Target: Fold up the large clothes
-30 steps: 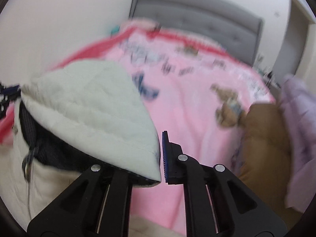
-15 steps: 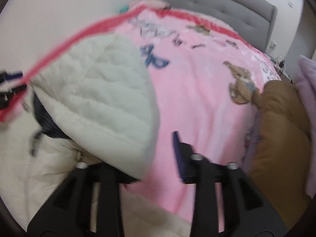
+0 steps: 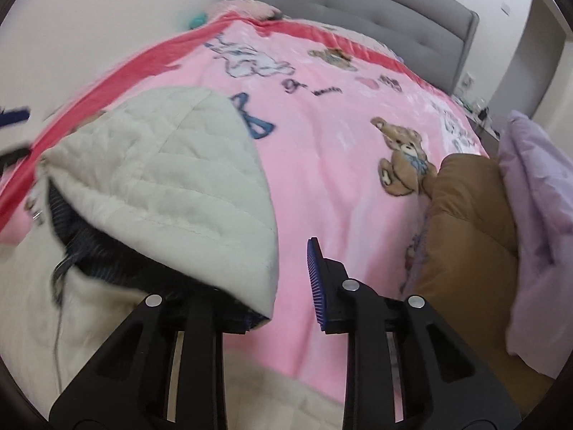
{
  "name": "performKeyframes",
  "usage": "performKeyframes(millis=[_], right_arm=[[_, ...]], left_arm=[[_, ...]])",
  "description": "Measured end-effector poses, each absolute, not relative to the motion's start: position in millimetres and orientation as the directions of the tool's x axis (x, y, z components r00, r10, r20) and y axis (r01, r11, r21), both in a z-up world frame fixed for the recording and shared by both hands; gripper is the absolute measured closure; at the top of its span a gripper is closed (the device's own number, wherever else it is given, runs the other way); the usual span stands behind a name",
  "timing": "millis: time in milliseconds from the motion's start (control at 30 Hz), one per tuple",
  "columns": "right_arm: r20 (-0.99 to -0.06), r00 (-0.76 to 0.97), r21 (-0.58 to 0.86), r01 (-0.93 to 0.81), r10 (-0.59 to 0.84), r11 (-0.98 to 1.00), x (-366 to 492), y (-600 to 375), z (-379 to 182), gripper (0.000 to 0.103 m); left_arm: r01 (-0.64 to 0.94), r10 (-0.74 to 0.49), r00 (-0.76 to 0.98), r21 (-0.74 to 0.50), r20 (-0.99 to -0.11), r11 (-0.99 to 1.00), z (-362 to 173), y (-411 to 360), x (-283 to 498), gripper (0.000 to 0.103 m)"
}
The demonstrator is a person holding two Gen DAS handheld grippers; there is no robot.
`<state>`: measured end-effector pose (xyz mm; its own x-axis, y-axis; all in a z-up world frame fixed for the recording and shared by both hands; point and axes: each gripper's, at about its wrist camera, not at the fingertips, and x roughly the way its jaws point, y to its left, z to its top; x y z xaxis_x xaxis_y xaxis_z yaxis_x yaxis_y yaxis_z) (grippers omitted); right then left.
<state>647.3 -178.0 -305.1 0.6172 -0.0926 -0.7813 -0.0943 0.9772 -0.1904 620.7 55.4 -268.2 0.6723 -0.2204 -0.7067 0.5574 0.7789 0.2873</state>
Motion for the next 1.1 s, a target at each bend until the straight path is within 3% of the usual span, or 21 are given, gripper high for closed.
performKeyframes(millis=[167,267,367,467,533,733,867,967,1100], right_arm=[[-0.781,0.617,-0.168,-0.065,-0.093,0.984,657,-177,-310,0.079],[-0.774,0.625,-0.189,-0.084,-0.096,0.978,654,-172,-312,0.078],[-0.762,0.637,-0.211,-0.080,-0.112,0.974,650,-171,-312,0.077],[-0.755,0.644,-0.203,-0.048,-0.125,0.978,647,-174,-312,0.076],[-0.747,0.654,-0.180,-0.022,-0.122,0.983,644,-177,-310,0.075],[-0.736,0.666,-0.188,-0.029,-0.121,0.982,642,-173,-305,0.076],[-0.727,0.671,-0.185,0.010,-0.144,0.983,640,-178,-295,0.077],[-0.743,0.667,-0.091,-0.013,-0.059,0.996,637,-188,-287,0.078],[-0.776,0.624,-0.175,-0.082,-0.086,0.981,637,-171,-313,0.084]], left_arm=[[0.675,-0.181,0.628,0.415,-0.757,0.610,-307,28,627,0.040],[0.662,-0.117,0.666,0.510,-0.737,0.549,-320,17,629,0.048],[0.578,0.029,0.750,0.675,-0.661,0.459,-337,3,630,0.054],[0.435,0.110,0.867,0.847,-0.485,0.305,-353,-10,613,0.056],[0.315,0.139,0.927,0.923,-0.349,0.218,-362,-14,602,0.075],[0.327,0.120,0.920,0.899,-0.374,0.292,-354,4,593,0.087],[0.375,-0.066,0.921,0.823,-0.385,0.428,-308,28,568,0.088],[0.502,-0.120,0.840,0.675,-0.529,0.540,-284,53,572,0.088],[0.559,-0.063,0.790,0.675,-0.610,0.481,-317,53,574,0.088]])
